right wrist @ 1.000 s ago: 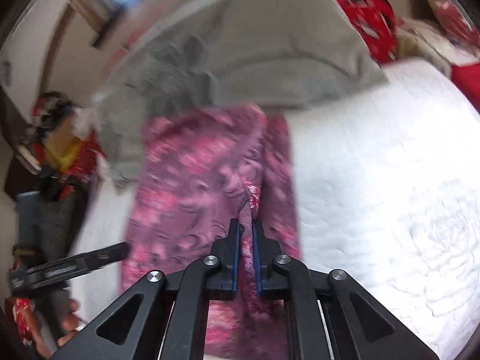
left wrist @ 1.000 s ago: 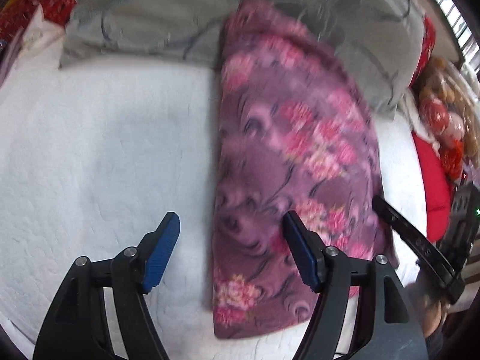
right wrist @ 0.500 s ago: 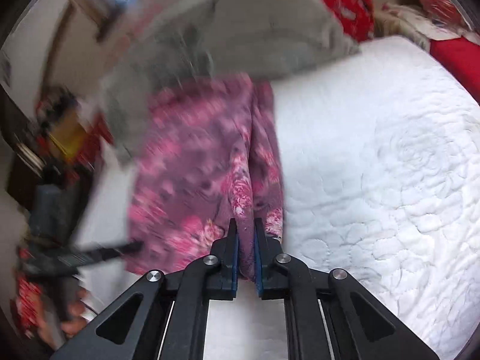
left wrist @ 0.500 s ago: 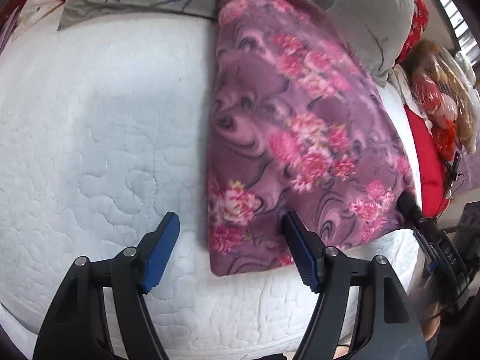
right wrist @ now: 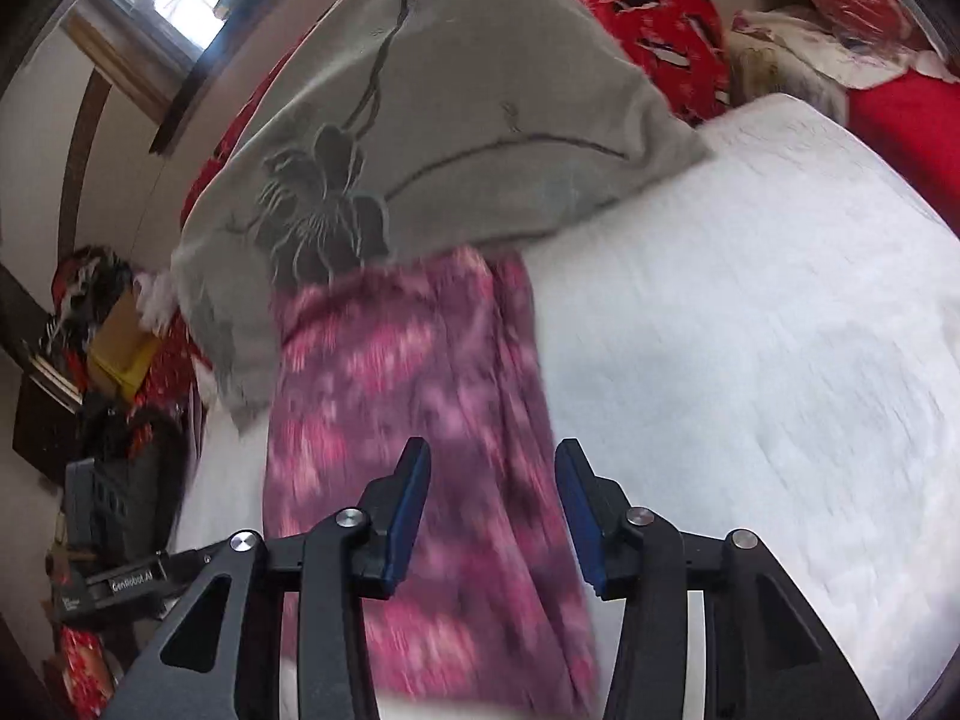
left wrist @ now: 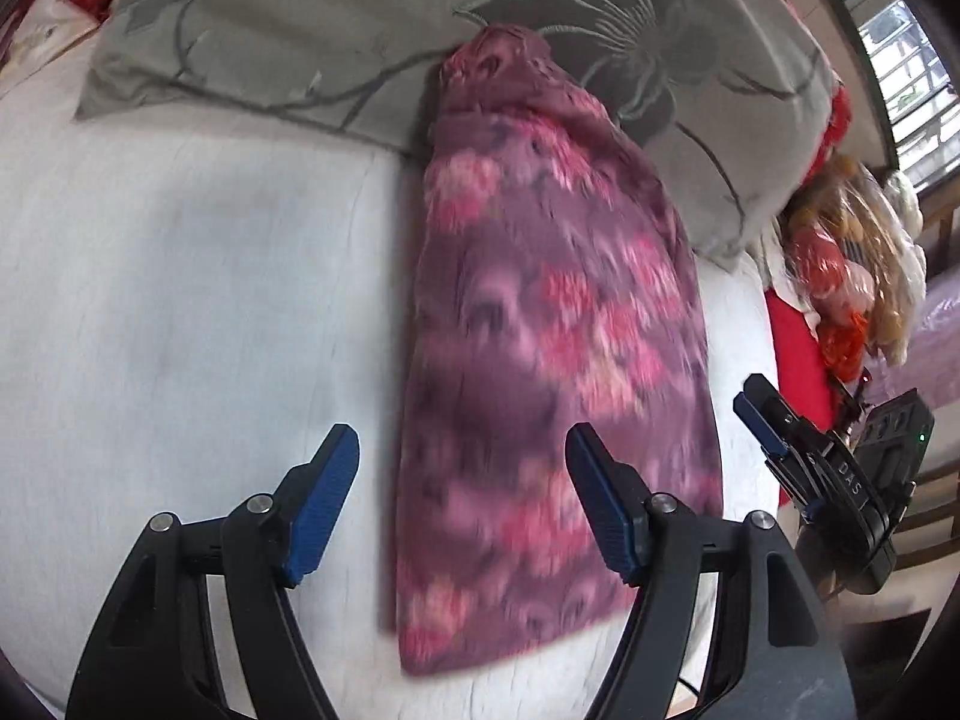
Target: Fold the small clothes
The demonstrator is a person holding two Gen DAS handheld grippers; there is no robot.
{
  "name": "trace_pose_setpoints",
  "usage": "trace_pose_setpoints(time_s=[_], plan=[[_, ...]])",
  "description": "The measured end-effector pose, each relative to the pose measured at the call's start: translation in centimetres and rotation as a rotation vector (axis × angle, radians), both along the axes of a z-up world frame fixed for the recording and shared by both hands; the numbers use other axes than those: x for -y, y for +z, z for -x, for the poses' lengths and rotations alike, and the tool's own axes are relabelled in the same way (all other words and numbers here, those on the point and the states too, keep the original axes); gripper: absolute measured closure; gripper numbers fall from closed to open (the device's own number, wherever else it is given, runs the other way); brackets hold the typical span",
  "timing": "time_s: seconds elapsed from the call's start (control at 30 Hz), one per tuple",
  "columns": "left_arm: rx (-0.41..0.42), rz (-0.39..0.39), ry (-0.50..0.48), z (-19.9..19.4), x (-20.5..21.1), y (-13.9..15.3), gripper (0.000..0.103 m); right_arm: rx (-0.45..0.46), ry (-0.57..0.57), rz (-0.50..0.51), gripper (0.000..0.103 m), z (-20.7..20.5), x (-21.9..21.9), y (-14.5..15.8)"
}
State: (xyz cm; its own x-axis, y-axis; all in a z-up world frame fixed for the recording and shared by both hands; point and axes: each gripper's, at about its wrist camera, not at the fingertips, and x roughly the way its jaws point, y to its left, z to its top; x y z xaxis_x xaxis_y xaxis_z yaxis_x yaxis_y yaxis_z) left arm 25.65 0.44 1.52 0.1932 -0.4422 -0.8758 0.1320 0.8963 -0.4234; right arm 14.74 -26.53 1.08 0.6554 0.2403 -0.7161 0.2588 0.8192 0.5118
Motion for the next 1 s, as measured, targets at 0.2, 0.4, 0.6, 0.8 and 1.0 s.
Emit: trace_pose_setpoints(time_s=[0.2,0.4,0.6,0.8,1.0], plan=[[-0.018,-0.061,-0.011,-4.0,3.1,-3.0,0.027,0.009,0.022,0.071,0.065,-6.0,-1.5,-1.8],[-0.001,-0.051,-0.098,-4.6,3.4,-3.0,0.022,-0.125,0.055,0.194,0.068,-8.7,-2.0,-3.7],[-0.059,0.115,-0.070,-3.9,-0.2,-3.1,0.022,-0.065,0.013,-0.062,0.056,-5.4,2.3,-3.8],[-0.077,0.126,-0.117,-3.3,0.7,-3.2,0.021,-0.020,0.082,-0.268,0.042,-3.9,2.3,-6.4],[-0.162,0.222,0.034,-4.5,0.1,-4.1,0.023,-0.058,0.118,-0.160,0.038,-5.7,-0.4,-5.3]])
